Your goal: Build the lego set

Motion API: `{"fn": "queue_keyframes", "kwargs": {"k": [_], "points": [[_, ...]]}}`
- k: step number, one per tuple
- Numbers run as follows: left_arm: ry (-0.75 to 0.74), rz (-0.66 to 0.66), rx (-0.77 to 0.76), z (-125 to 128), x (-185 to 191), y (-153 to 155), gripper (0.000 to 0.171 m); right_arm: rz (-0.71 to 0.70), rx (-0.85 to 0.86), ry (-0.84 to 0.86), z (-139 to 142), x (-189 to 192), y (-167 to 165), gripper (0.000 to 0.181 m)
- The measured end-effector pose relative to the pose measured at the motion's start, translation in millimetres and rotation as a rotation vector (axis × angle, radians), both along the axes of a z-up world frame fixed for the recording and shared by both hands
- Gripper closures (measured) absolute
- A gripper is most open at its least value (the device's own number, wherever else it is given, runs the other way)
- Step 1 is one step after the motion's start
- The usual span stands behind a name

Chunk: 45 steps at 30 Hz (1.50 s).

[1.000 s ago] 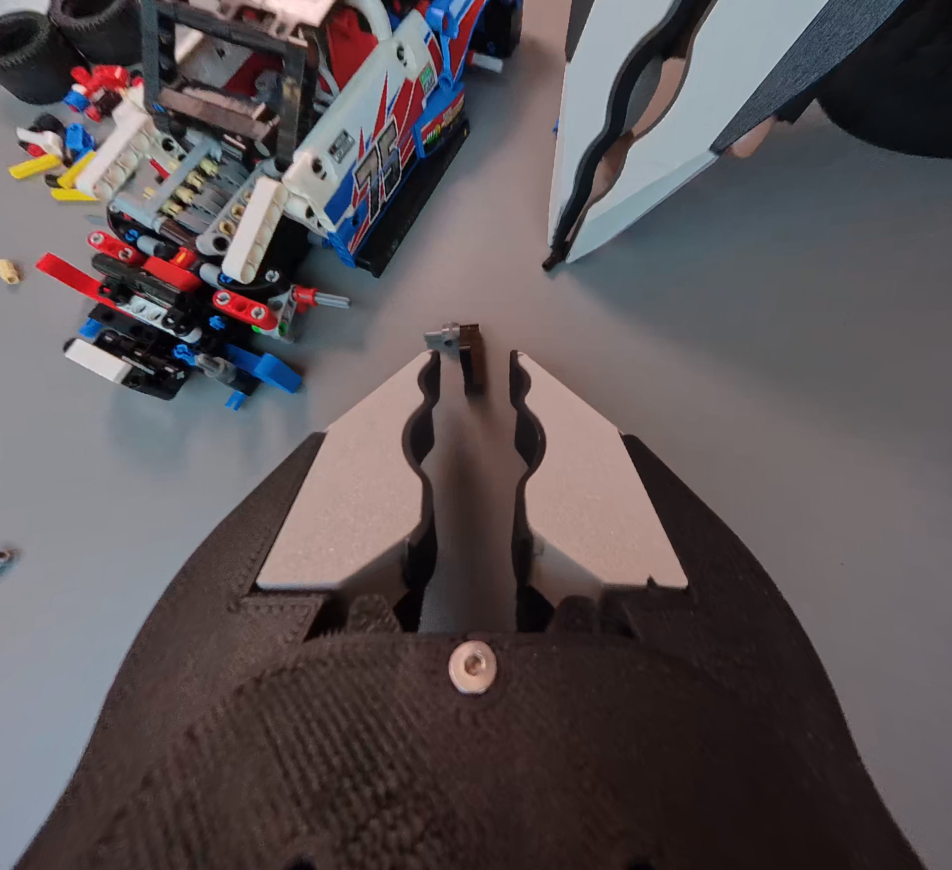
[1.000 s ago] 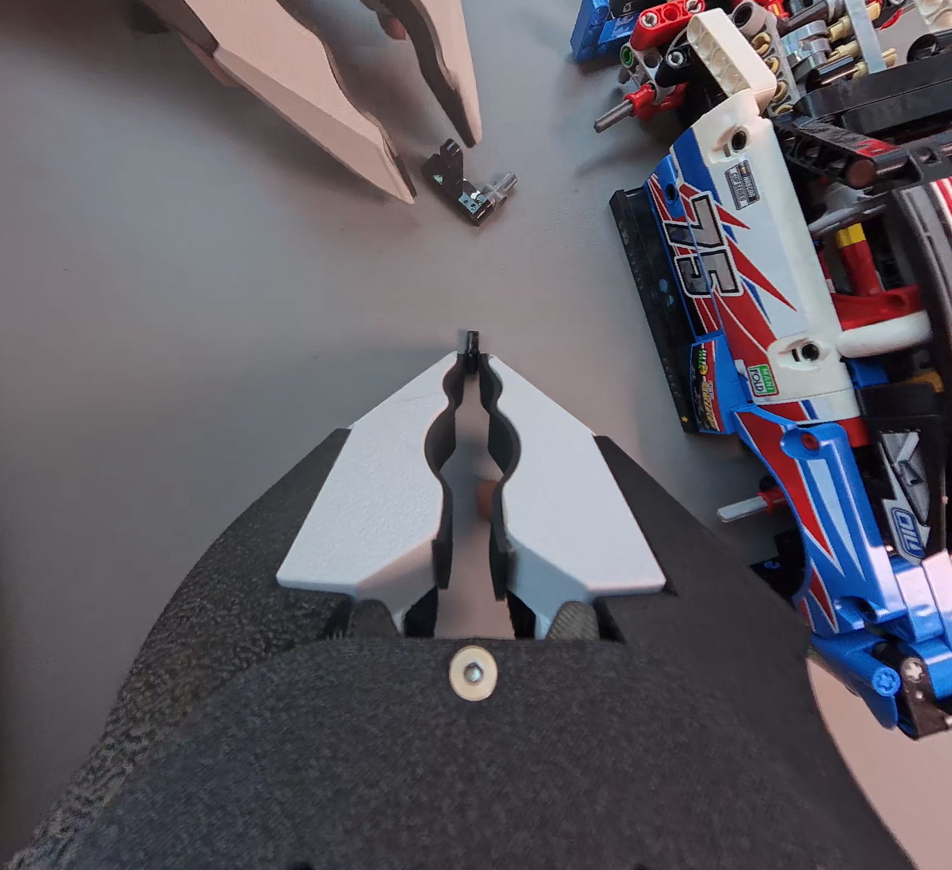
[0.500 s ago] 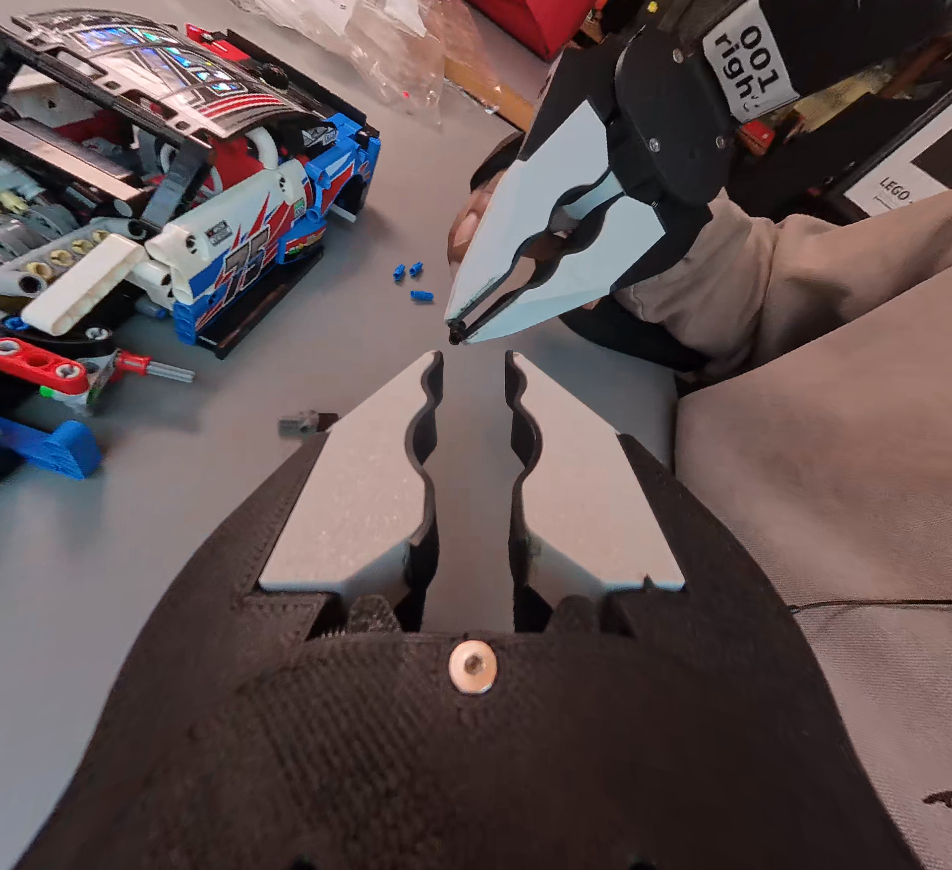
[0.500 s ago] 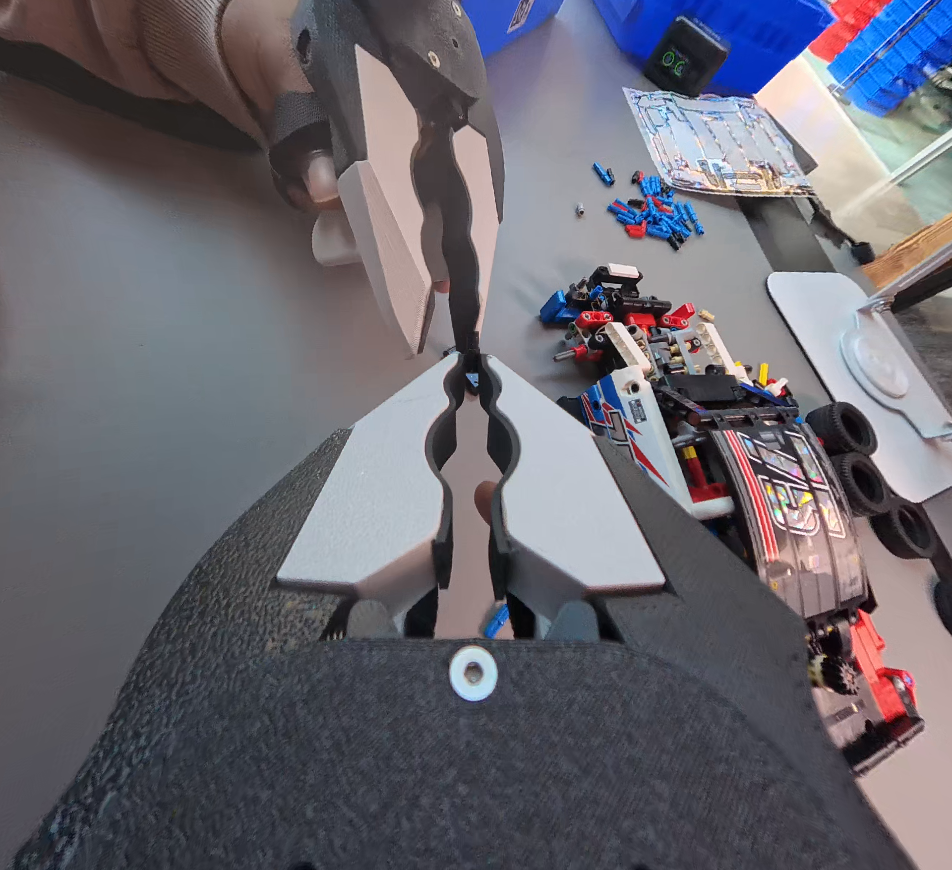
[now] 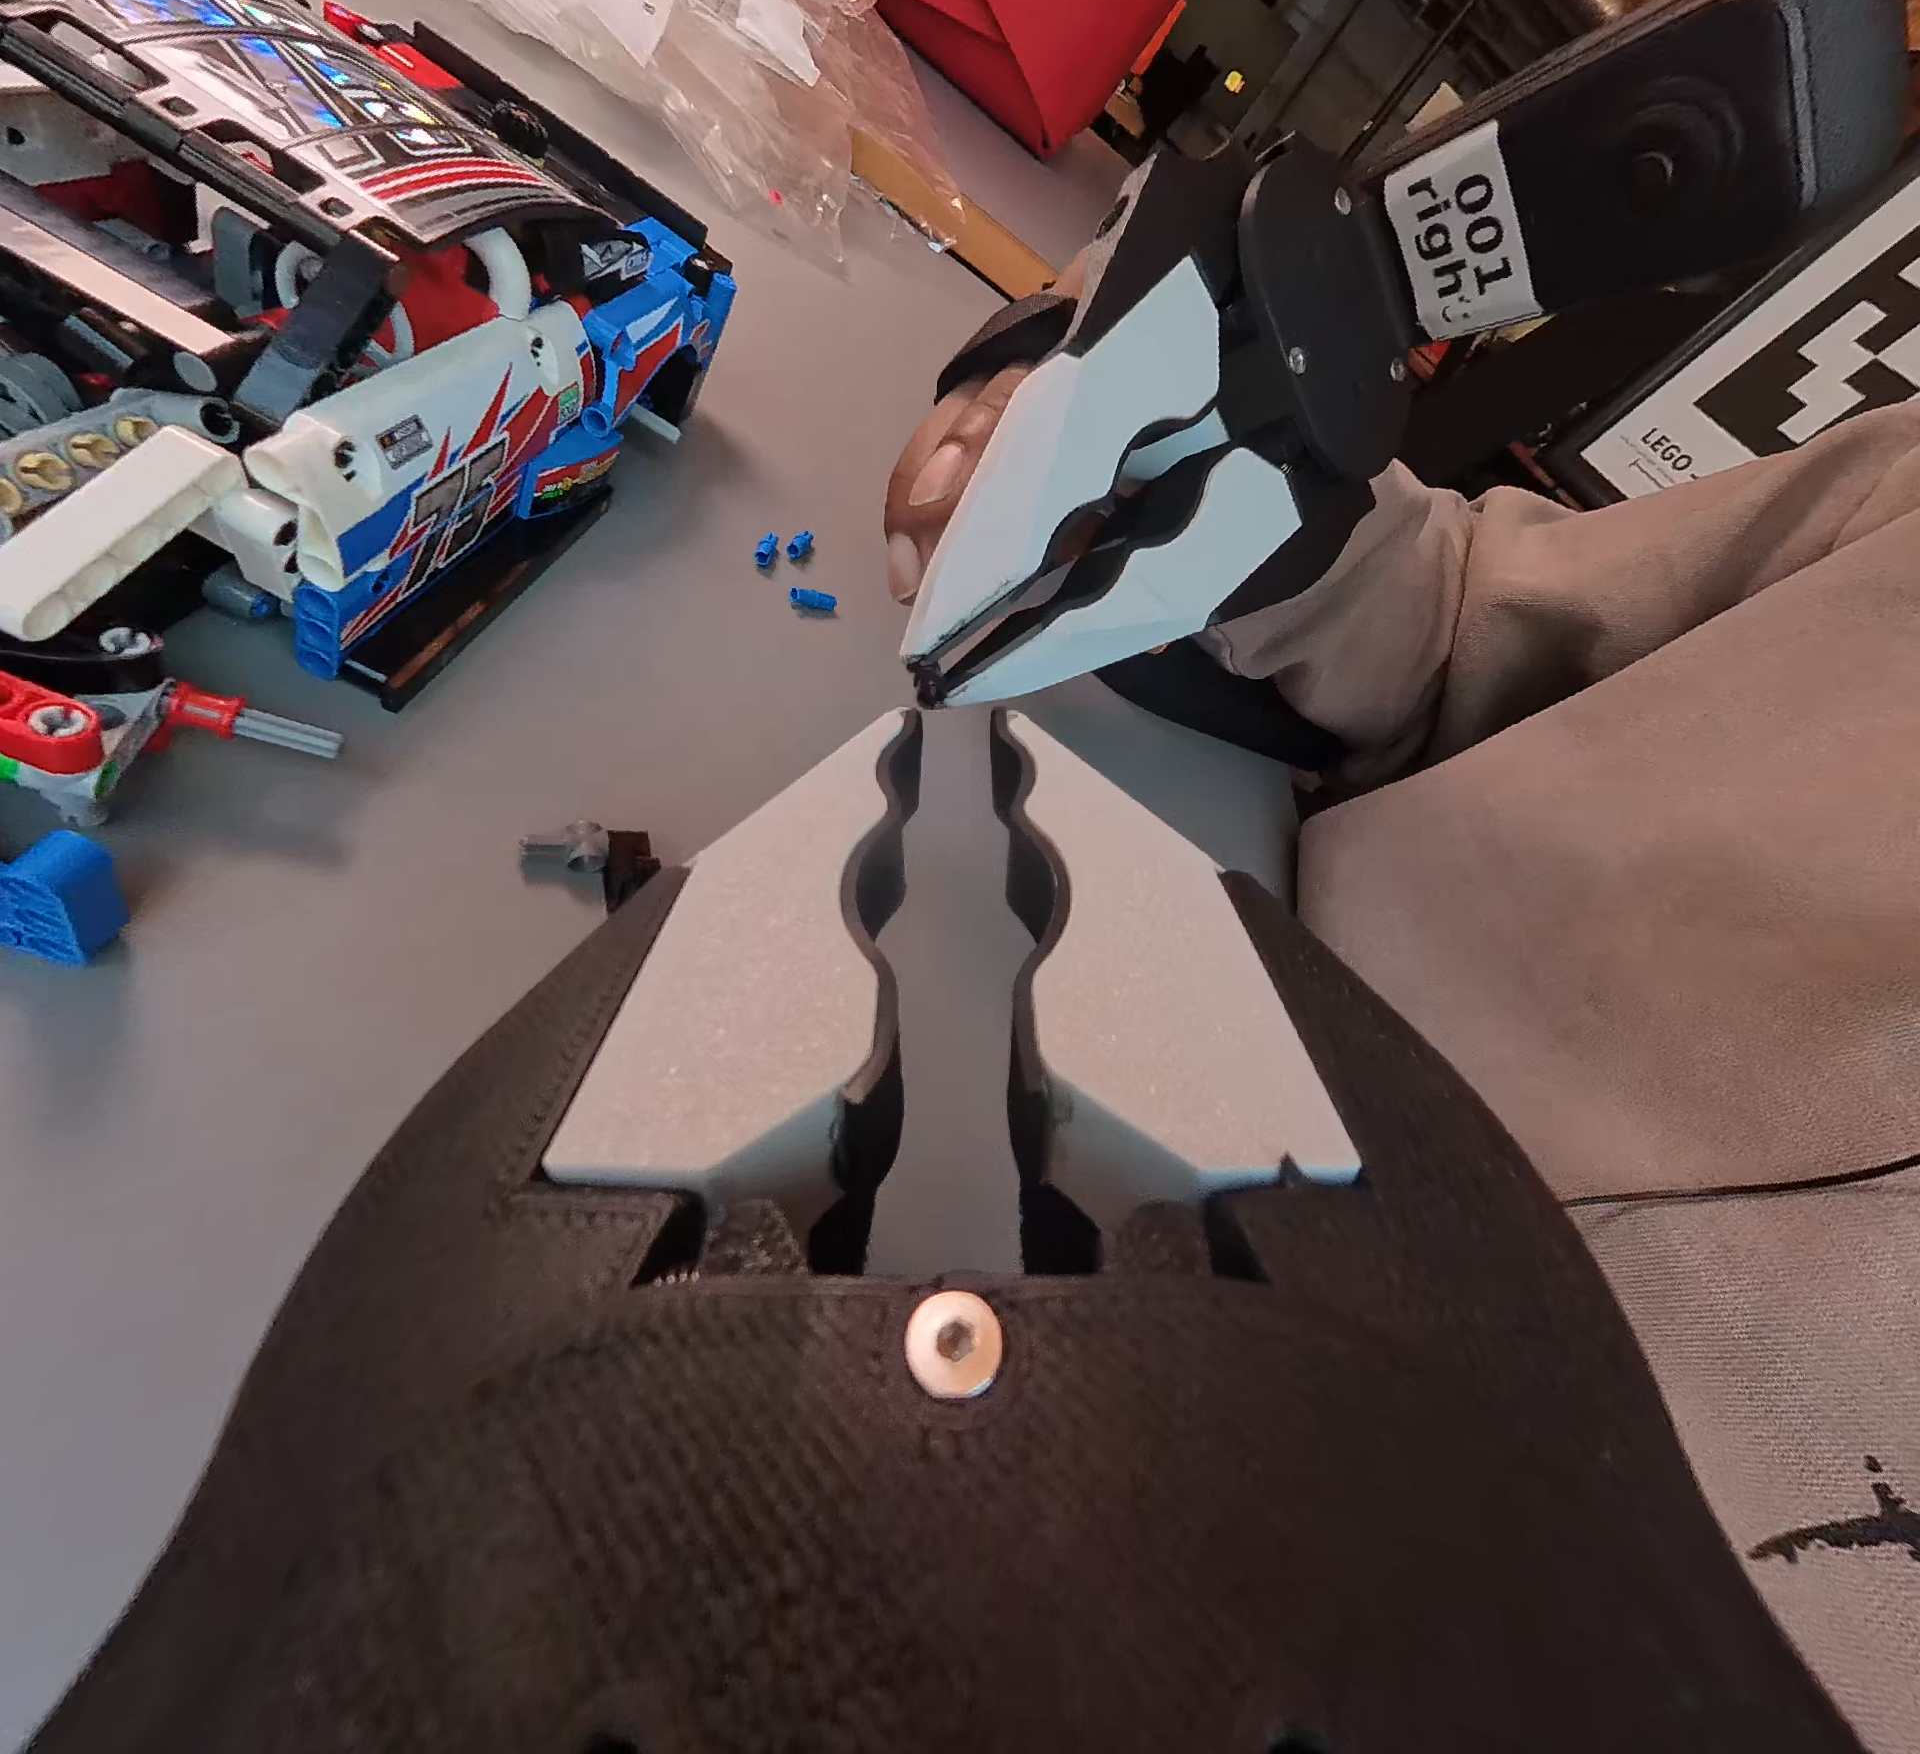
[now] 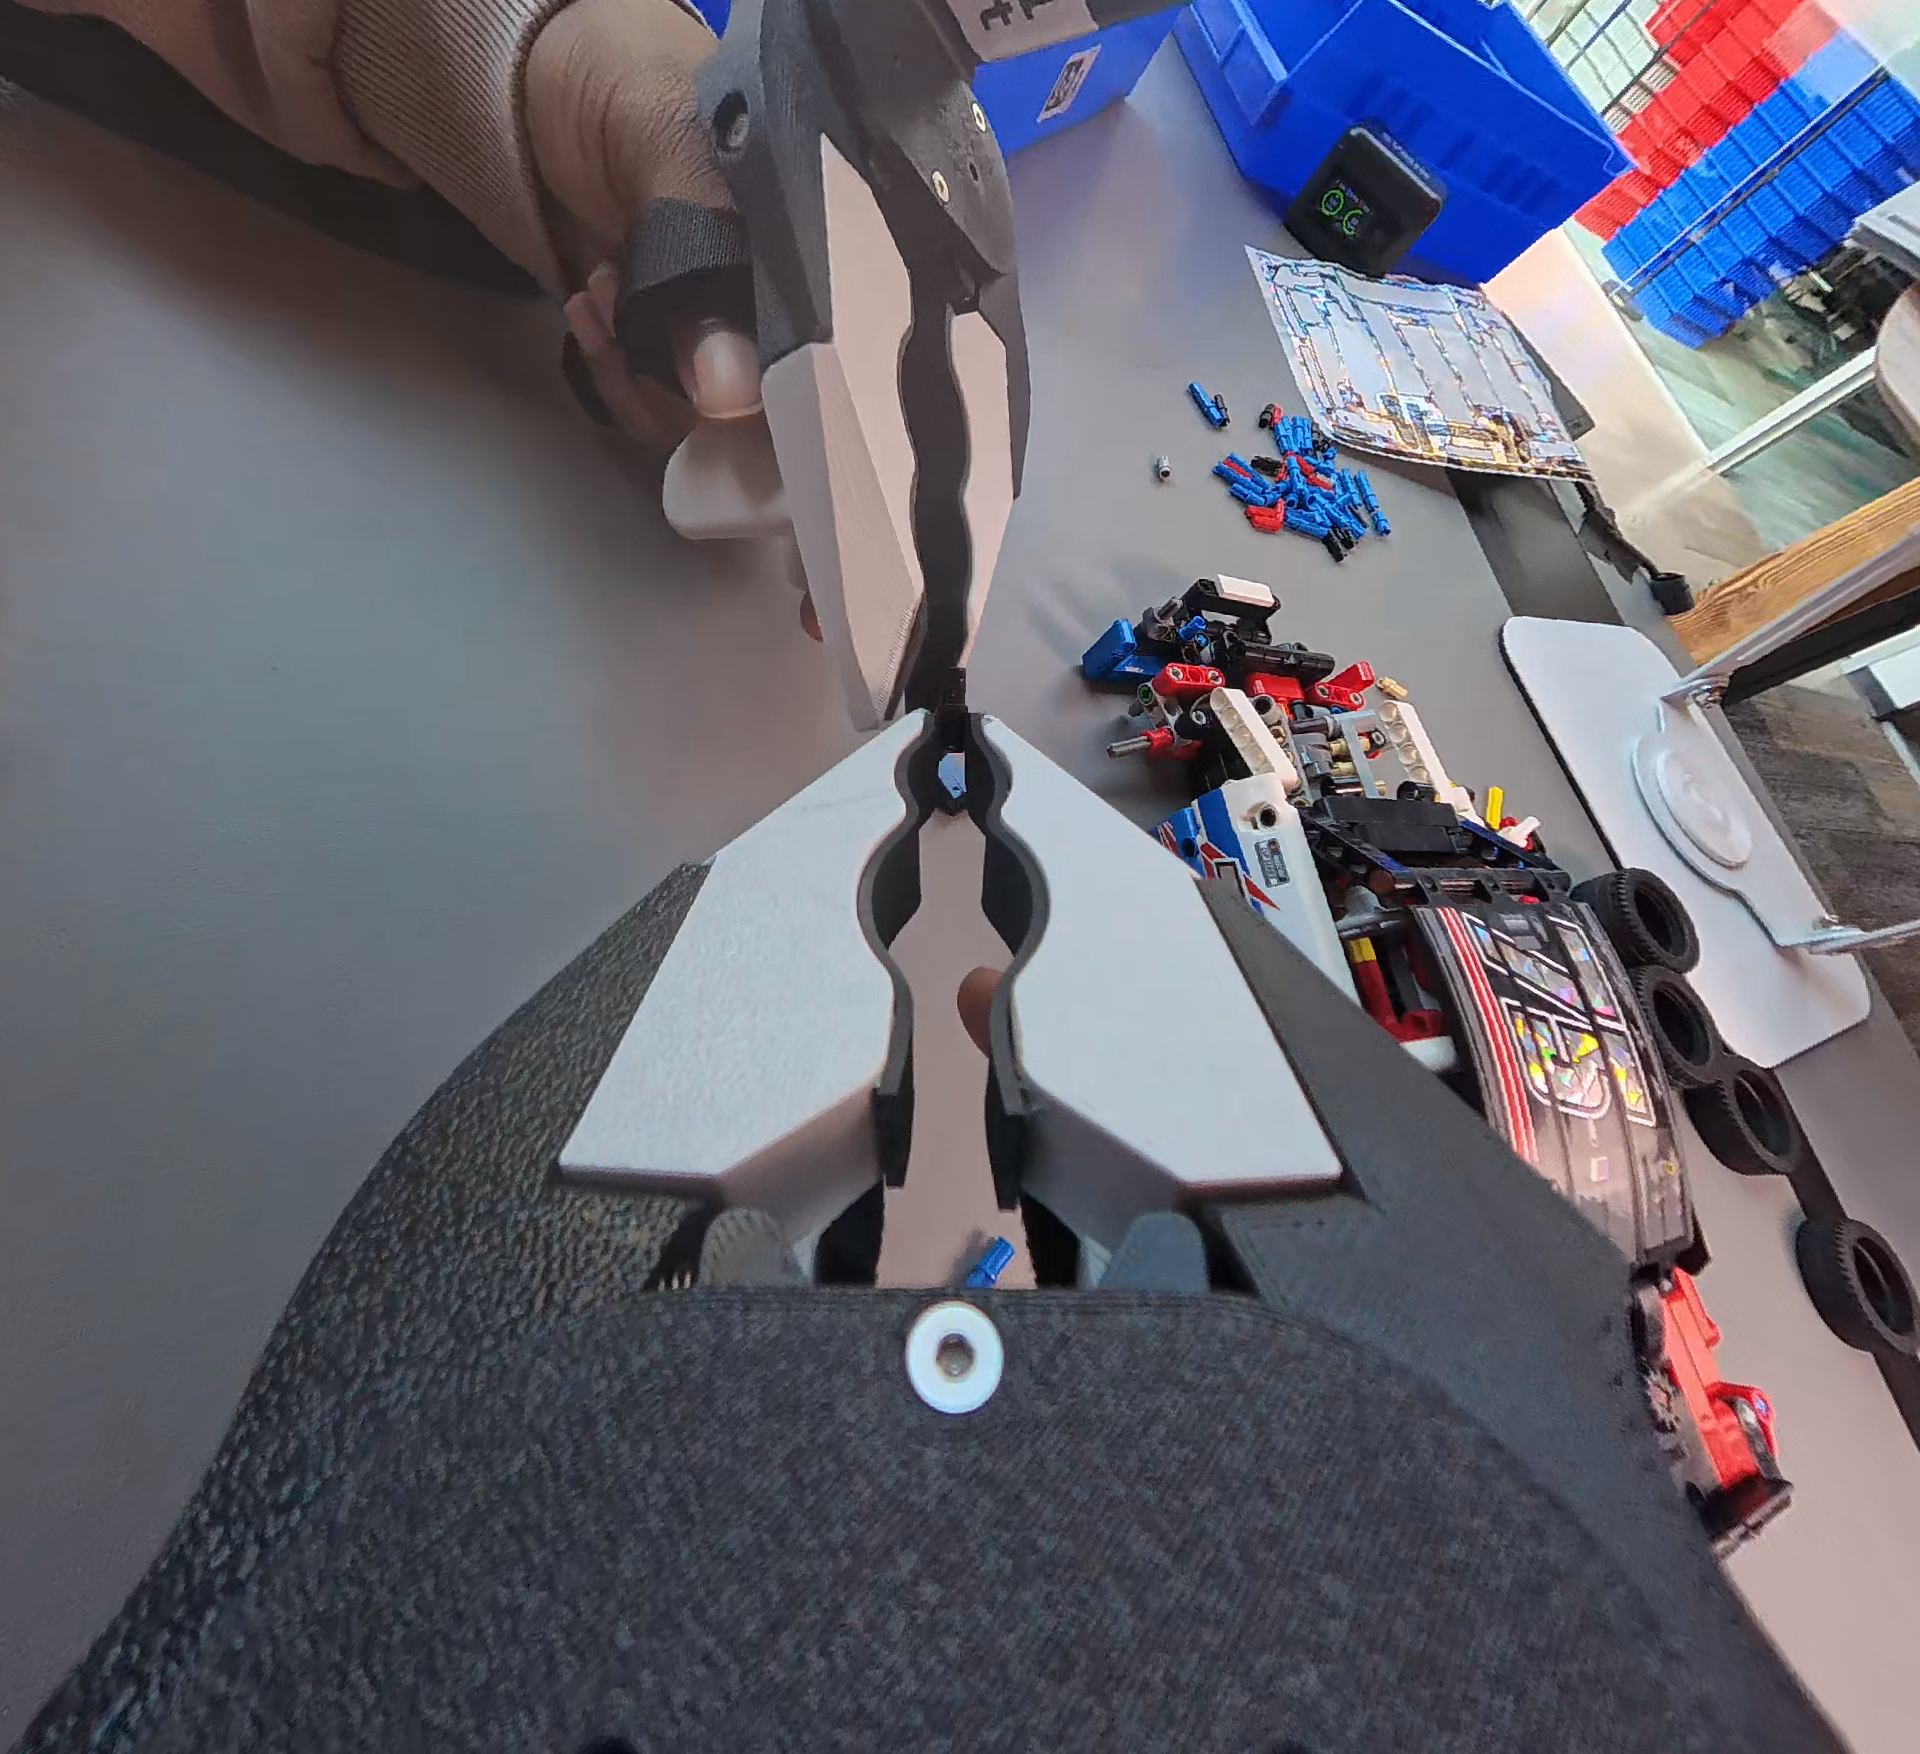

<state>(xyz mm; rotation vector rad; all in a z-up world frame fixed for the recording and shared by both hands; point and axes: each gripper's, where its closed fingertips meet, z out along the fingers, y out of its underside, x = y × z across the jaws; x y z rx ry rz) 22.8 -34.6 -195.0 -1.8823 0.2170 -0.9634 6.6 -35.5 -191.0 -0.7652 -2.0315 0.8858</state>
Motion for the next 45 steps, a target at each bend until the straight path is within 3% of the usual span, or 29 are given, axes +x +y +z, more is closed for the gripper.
{"fn": "queue_keyframes", "kwargs": {"k": [4,9,16,25,31,35,37,41,45], "points": [[-0.047,0.020,-0.007,3.0,-4.8,1.9,0.158,0.006,0.032,-0.003,-3.6,0.7,-0.3,0.179],[-0.067,0.012,-0.020,2.7,-5.3,1.0,0.168,0.020,0.056,0.004,-3.6,1.9,-3.3,0.179],[-0.395,-0.155,0.062,47.2,4.4,-16.2,0.169,0.123,-0.150,0.163,41.3,11.7,-19.8,0.178],[-0.501,-0.222,0.028,53.9,9.8,-22.9,0.169,0.172,-0.163,0.211,51.1,17.8,-29.2,0.179],[-0.267,-0.037,0.077,40.9,-16.8,-7.2,0.162,0.075,-0.175,0.158,38.5,7.4,-9.4,0.179],[0.219,0.126,0.043,-0.8,-51.3,4.2,0.152,-0.008,-0.160,0.067,17.1,1.3,10.5,0.179],[0.416,0.123,-0.004,-23.9,-57.9,3.3,0.144,-0.052,-0.142,0.017,4.9,-1.9,17.5,0.179],[0.549,0.086,-0.076,-49.6,-49.4,4.1,0.145,-0.132,-0.123,-0.065,-13.6,-7.6,24.6,0.179],[0.656,0.101,-0.112,-60.0,-49.4,9.0,0.159,-0.177,-0.130,-0.106,-23.2,-10.8,25.2,0.179]]}}
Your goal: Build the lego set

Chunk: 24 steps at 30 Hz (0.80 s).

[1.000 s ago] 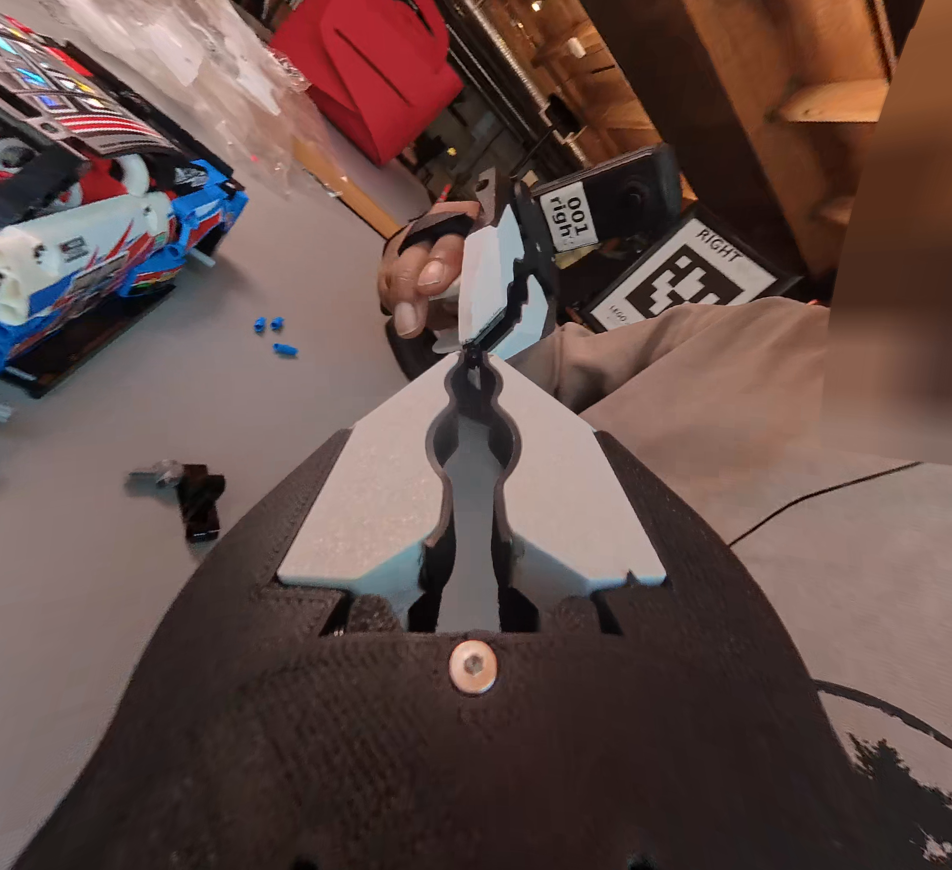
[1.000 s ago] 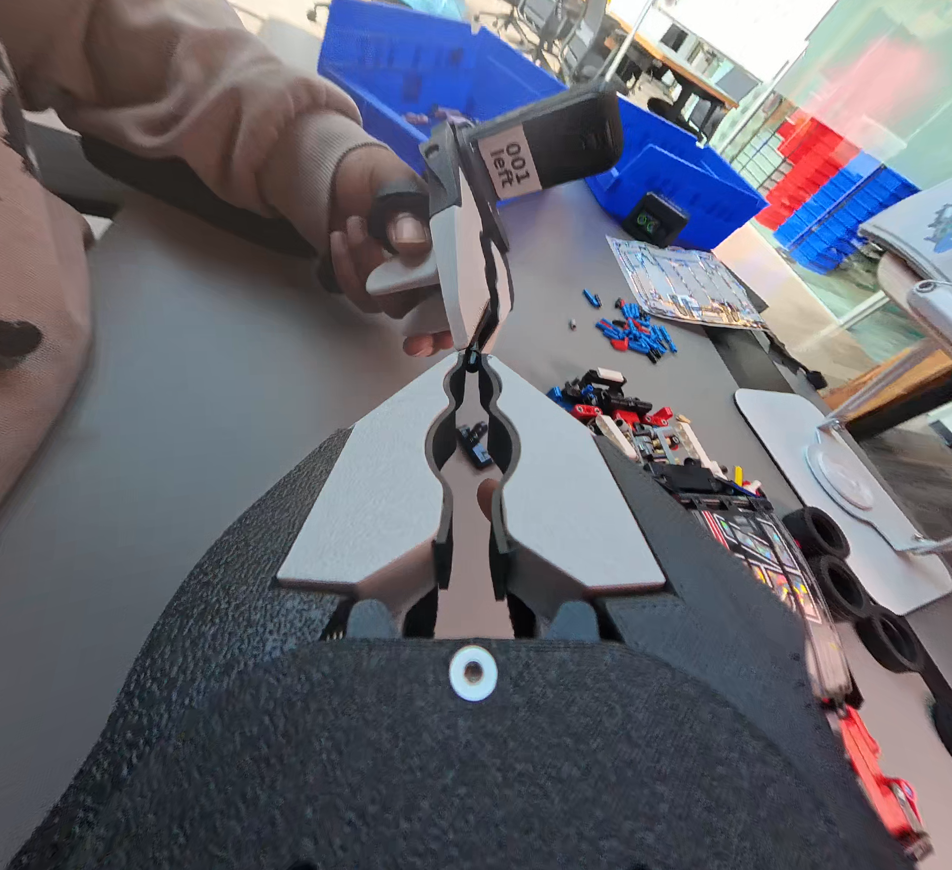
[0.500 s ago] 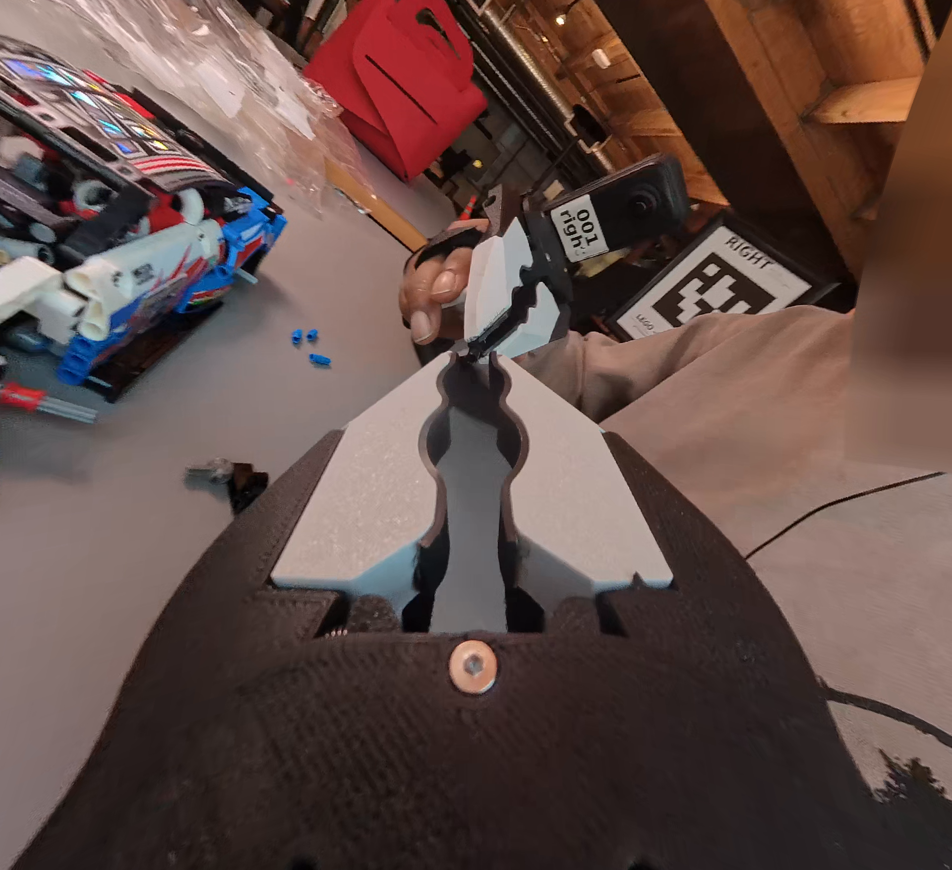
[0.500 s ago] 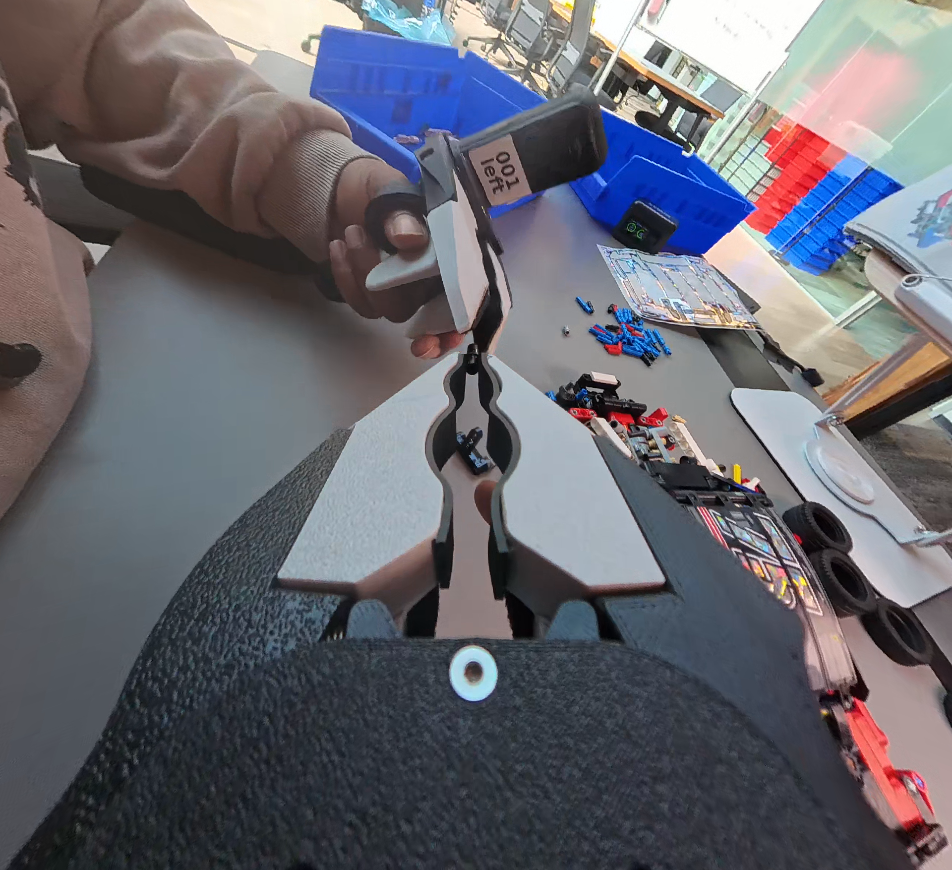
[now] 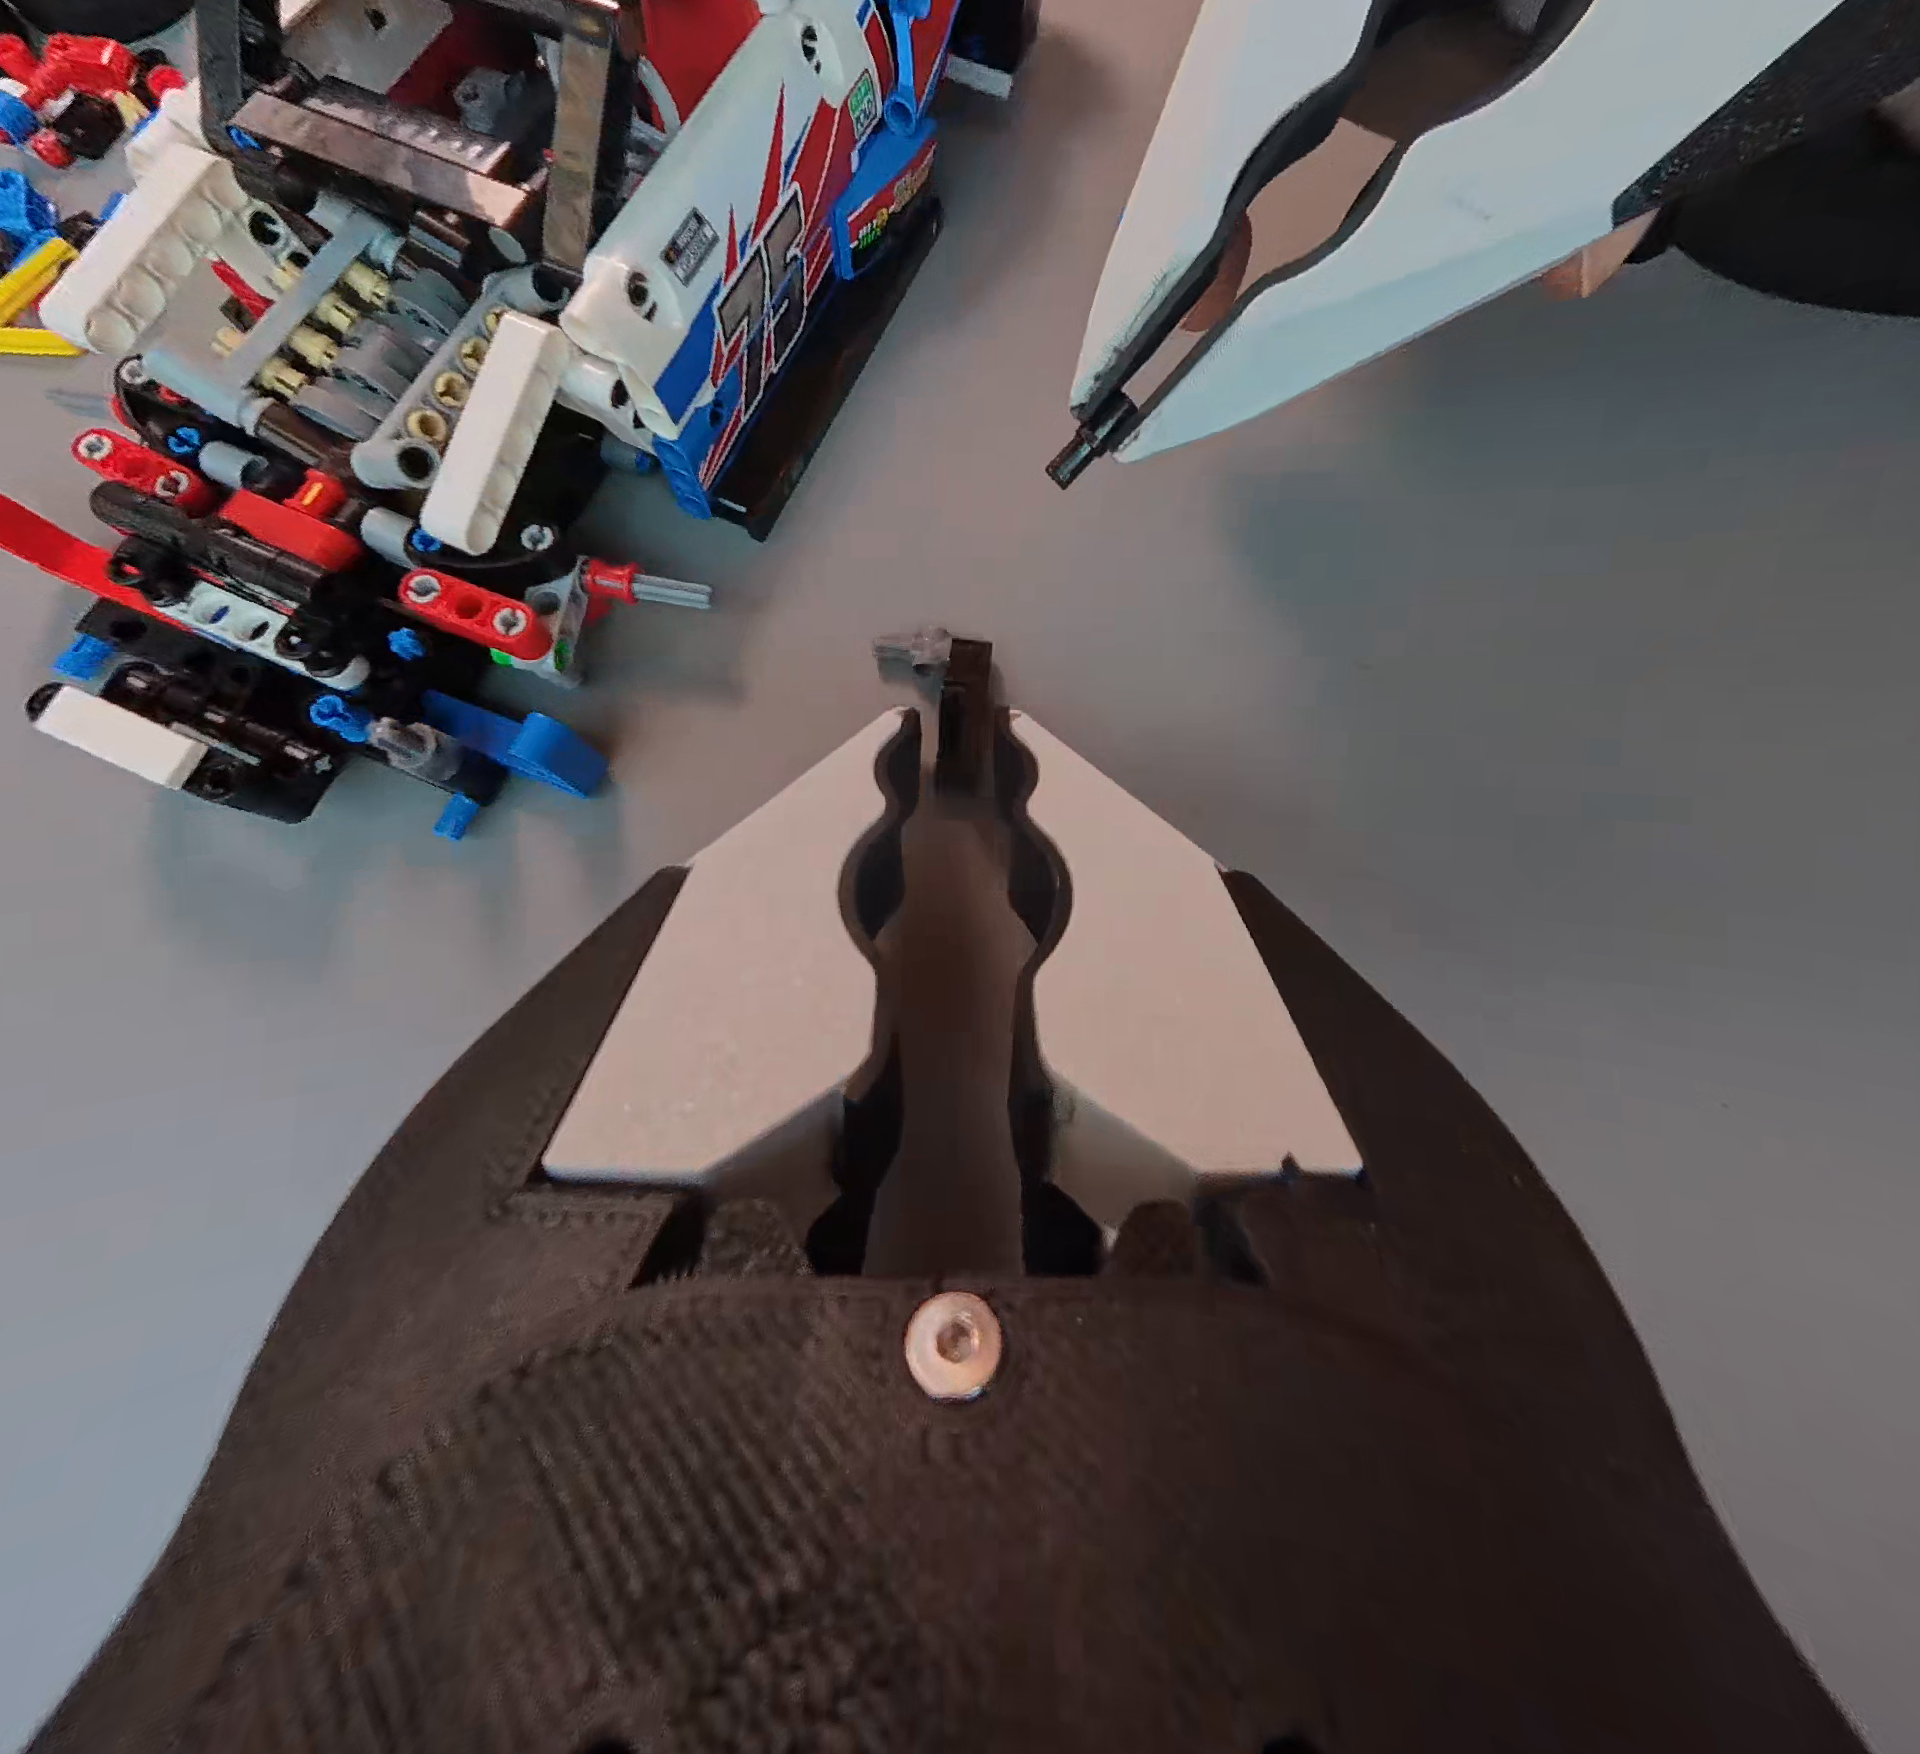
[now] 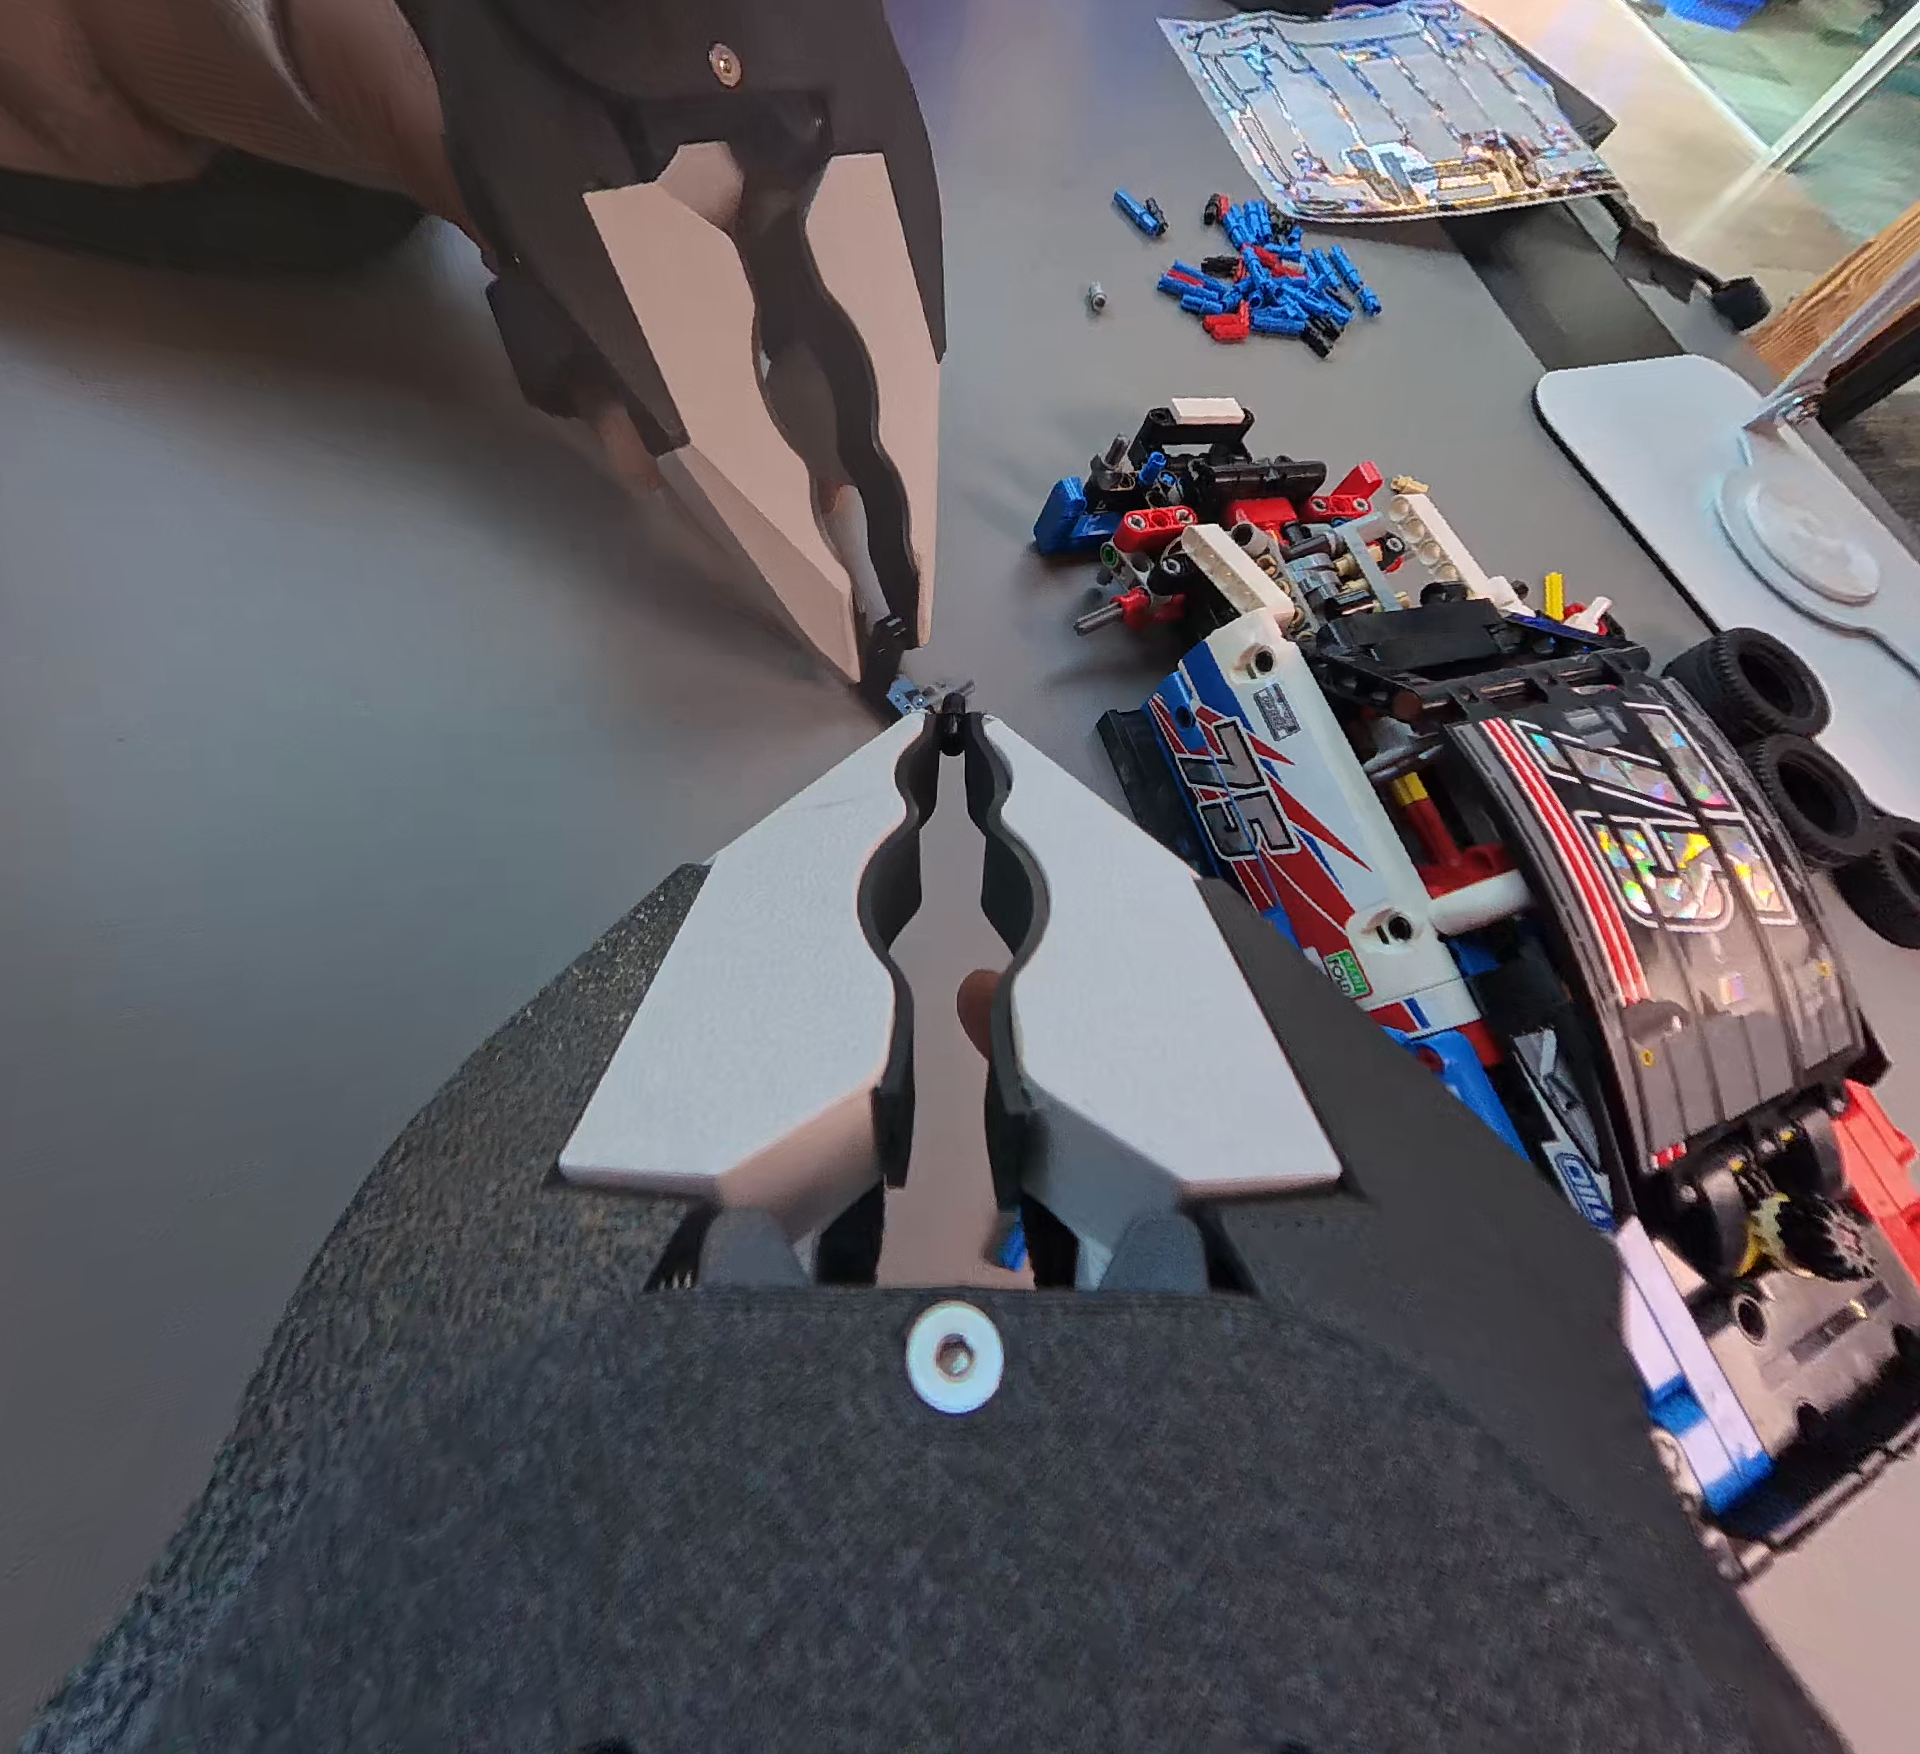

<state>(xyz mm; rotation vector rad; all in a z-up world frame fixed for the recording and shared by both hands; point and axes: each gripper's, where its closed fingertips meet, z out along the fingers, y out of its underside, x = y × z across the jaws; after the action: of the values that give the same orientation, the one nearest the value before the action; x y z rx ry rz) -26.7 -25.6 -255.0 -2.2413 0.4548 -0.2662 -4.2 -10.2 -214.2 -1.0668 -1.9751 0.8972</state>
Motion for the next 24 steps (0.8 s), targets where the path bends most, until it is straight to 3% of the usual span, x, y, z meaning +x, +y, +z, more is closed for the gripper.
{"fn": "queue_keyframes", "kwargs": {"k": [5,7,10,12,17,24], "points": [[0.047,0.030,-0.003,-1.6,-1.3,5.0,0.165,-0.032,-0.002,-0.011,-2.1,-2.6,-0.1,0.179],[-0.093,0.070,0.004,5.9,2.7,8.4,0.165,-0.034,-0.006,0.000,-0.2,-3.1,-2.3,0.179],[-0.437,0.144,0.016,27.8,9.0,15.2,0.166,-0.052,0.019,0.030,3.6,-5.8,-4.1,0.179],[-0.557,0.167,0.027,37.6,9.5,17.3,0.166,-0.082,0.018,0.044,5.8,-8.5,-3.4,0.179],[-0.602,0.211,0.082,49.8,5.0,20.1,0.166,-0.138,0.008,0.068,10.2,-12.3,2.0,0.179],[-0.486,0.233,0.148,53.3,1.8,21.3,0.165,-0.189,-0.077,0.075,15.5,-14.6,3.6,0.179]]}}
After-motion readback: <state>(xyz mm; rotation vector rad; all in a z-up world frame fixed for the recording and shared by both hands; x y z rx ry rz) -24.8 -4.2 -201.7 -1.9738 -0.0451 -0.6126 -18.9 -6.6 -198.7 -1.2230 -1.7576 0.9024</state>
